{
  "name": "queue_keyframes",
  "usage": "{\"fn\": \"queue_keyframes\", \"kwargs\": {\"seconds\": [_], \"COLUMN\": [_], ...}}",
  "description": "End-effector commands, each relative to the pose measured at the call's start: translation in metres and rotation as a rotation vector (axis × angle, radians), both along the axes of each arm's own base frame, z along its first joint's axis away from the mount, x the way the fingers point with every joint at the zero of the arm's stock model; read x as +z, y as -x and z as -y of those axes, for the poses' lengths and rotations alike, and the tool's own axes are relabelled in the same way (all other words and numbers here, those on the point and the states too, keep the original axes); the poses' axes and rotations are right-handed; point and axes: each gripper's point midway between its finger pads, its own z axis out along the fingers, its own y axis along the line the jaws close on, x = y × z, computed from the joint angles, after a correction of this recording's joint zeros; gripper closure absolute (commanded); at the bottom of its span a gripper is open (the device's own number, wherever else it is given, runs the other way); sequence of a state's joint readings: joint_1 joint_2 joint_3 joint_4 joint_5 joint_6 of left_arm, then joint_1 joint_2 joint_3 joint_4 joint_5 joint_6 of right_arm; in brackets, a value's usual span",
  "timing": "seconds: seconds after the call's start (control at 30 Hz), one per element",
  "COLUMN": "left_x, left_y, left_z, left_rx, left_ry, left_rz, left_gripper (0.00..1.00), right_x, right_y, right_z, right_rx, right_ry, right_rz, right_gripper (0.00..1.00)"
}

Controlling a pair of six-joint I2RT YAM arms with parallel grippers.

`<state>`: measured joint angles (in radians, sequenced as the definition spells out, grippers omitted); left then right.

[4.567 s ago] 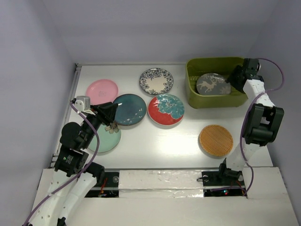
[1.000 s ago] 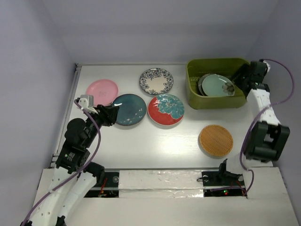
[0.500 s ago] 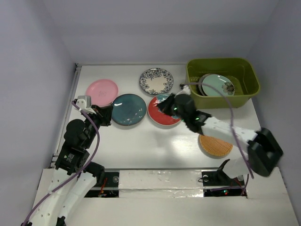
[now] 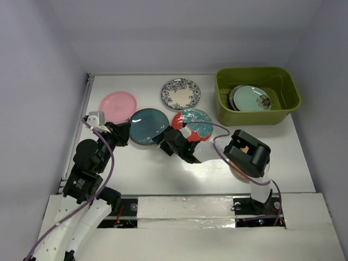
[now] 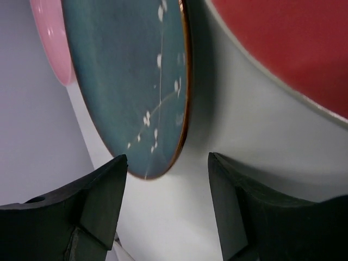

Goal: Place the plates into the plastic bin on the countertop

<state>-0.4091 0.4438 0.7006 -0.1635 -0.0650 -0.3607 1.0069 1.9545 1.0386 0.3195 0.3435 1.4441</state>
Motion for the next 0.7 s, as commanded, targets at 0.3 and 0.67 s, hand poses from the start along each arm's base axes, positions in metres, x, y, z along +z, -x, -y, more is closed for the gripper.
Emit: {"fn": "queue_keyframes", "kwargs": {"seconds": [0.3, 0.67], "left_x": [0.016, 0.02], "left_y": [0.002, 0.004], "left_z": [-0.002, -0.004], "left_rx": [0.016, 0.028], "left_ry": [0.016, 0.022], "left_rz": [0.031, 0.043], "left_gripper": [0.89, 0.89], "right_x": [-0.026, 0.085], "right_y": [-0.047, -0.013], "right_z": [-0.013, 0.034], "right_rx": [-0.236, -0.162], "right_ry": [-0.084, 0.019], "right_rz": [-0.025, 0.222], "right_gripper": [0.75, 1.0]}}
